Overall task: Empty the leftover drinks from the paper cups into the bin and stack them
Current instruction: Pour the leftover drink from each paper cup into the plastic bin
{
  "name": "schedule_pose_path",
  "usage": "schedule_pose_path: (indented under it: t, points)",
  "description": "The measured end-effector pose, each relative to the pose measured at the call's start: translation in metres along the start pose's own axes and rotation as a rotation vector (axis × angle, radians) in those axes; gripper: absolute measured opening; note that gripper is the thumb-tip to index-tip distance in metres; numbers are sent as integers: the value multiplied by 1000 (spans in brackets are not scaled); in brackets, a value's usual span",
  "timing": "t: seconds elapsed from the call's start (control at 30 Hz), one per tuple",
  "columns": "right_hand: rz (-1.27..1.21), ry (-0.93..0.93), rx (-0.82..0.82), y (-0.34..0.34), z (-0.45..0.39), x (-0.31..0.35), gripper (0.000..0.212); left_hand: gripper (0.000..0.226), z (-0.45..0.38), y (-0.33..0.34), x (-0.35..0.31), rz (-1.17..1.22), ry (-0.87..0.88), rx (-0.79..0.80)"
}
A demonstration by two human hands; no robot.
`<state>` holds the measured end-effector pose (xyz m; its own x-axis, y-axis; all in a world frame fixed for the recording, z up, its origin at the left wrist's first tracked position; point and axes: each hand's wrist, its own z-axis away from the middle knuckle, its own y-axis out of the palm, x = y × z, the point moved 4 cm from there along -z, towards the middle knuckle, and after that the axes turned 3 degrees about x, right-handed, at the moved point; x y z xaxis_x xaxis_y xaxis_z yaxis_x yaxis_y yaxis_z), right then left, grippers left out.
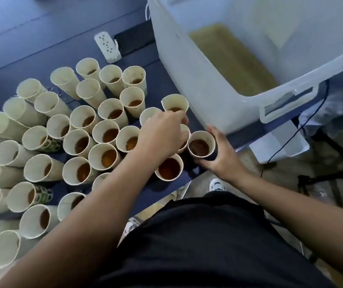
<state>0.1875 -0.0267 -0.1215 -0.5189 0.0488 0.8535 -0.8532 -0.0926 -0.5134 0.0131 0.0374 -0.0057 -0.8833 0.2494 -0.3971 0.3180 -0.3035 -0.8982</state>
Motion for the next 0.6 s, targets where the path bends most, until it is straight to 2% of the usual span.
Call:
schedule_pose_path:
  t: [0.13,0.23,0.33,0.47,0.6]
  points:
    - [-38,52,48,5,-11,6,93,57,4,8,-3,-217,103,103]
    - [-61,79,15,9,-13,5,89,72,3,17,0,-318,118,198]
    - [-75,124,-4,10,-11,1,90,70,3,22,3,-359,114,233]
    - [-81,153,-43,13,-7,-10,76,55,2,28,4,-359,106,231]
    - [-76,158,-66,10,-5,-13,68,53,1,30,4,-340,102,236]
